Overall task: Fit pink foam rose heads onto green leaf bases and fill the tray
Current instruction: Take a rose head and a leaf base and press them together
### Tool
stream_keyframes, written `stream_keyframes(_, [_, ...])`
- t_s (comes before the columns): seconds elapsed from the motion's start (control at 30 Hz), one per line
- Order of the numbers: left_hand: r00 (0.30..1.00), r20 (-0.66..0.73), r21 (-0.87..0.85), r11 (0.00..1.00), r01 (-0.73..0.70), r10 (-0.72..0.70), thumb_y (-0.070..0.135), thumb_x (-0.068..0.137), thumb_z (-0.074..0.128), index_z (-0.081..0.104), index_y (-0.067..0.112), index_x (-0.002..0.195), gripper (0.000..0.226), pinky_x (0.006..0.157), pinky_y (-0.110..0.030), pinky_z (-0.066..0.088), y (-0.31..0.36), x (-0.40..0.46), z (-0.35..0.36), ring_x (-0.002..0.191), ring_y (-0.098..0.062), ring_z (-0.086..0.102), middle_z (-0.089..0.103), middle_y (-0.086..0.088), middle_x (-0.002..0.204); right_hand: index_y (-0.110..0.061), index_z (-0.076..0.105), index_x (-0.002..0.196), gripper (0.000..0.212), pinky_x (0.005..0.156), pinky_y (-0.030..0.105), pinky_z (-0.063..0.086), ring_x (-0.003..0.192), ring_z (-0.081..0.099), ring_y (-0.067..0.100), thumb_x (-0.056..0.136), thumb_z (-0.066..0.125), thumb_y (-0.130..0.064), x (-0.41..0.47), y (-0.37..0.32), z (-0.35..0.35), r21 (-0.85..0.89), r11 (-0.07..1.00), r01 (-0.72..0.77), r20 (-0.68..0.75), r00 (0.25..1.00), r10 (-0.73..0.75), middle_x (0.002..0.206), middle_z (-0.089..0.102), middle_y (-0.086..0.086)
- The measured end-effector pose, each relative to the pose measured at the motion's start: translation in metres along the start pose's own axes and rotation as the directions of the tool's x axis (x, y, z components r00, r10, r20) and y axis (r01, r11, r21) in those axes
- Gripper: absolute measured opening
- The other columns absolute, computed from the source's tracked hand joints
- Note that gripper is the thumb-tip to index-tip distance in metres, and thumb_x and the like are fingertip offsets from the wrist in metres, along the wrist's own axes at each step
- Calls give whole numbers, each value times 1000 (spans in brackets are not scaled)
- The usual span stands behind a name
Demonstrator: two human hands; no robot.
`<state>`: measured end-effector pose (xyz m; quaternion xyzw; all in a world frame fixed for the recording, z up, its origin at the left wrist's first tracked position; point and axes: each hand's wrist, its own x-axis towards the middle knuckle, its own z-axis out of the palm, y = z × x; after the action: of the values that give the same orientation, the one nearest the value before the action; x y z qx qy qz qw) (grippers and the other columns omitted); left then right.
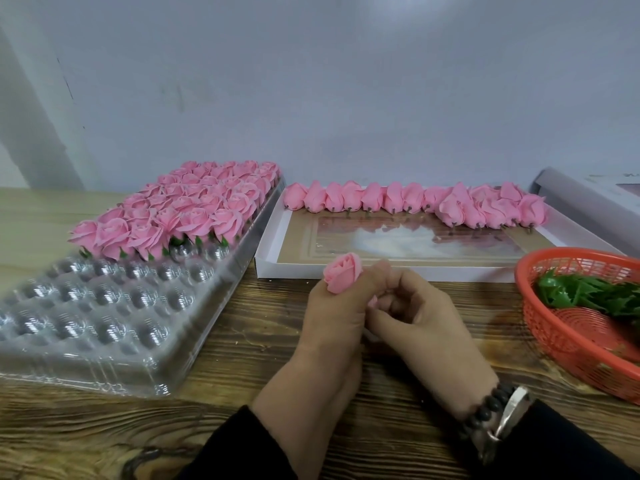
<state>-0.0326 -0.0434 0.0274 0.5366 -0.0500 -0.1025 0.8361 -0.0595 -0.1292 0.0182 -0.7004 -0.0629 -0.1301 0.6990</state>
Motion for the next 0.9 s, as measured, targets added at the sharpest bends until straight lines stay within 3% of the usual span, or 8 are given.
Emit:
stream_keyframes(0.13, [990,99,-43,994,104,-99,30,61,71,60,3,81,35,39,-17,34,4,3,-8,47,-15,43,47,-15,72,-13,66,67,14,60,21,44,58,51,11,64,71,-26,0,2,-3,166,976,-140,142,983,117,61,59,4])
stream_keyframes(0.2, [990,113,-76,993,92,-83,33,60,71,65,11,68,25,37,-17,33,7,4,-10,42,-13,42,49,-9,65,-11,68,69,24,63,26,45,61,52,15,65,67,-35,1,3,-6,189,969,-160,141,981,135,64,60,9])
stream_keyframes(0.27, [999,23,-137,990,36,-33,30,65,69,66,17,52,19,41,-19,43,9,7,-12,47,-13,52,58,-4,61,-11,67,71,22,62,25,48,59,55,13,74,65,-32,3,6,-12,53,995,-81,-31,996,83,60,60,5])
stream_keyframes(0.37, [976,-217,-172,983,-59,20,20,81,63,62,14,58,24,44,-19,47,11,15,-23,51,-11,59,62,-1,52,-21,65,77,14,66,17,45,64,56,7,83,63,-9,9,7,-26,-388,921,47,-249,956,-153,72,64,0])
stream_keyframes(0.43, [958,-280,-152,983,-107,61,18,88,59,60,16,55,33,39,-17,42,11,18,-27,43,-10,56,58,0,46,-32,58,82,31,69,8,41,74,54,0,81,62,-1,11,9,-31,-565,818,105,-192,948,-254,84,60,-9])
stream_keyframes(0.53, [960,-258,-29,992,-120,109,20,89,56,58,22,37,52,36,-16,34,7,17,-27,36,-7,46,52,4,42,-26,61,105,38,83,1,30,94,47,-4,77,64,0,12,12,-28,-721,664,198,28,966,-258,101,48,-18])
stream_keyframes(0.67, [974,-189,69,991,-116,127,21,88,57,52,21,41,48,35,-16,31,2,15,-23,35,-7,38,46,3,44,-26,55,126,49,104,24,29,123,39,16,80,65,-11,15,17,-24,-827,513,231,178,972,-152,133,42,-4])
stream_keyframes(0.9, [971,-136,215,962,-166,198,18,89,57,44,13,52,40,35,-14,28,-2,17,-20,34,-6,35,41,6,40,-15,64,96,24,92,28,38,103,48,16,78,63,-1,17,18,-24,-821,522,231,193,973,-128,121,52,-5])
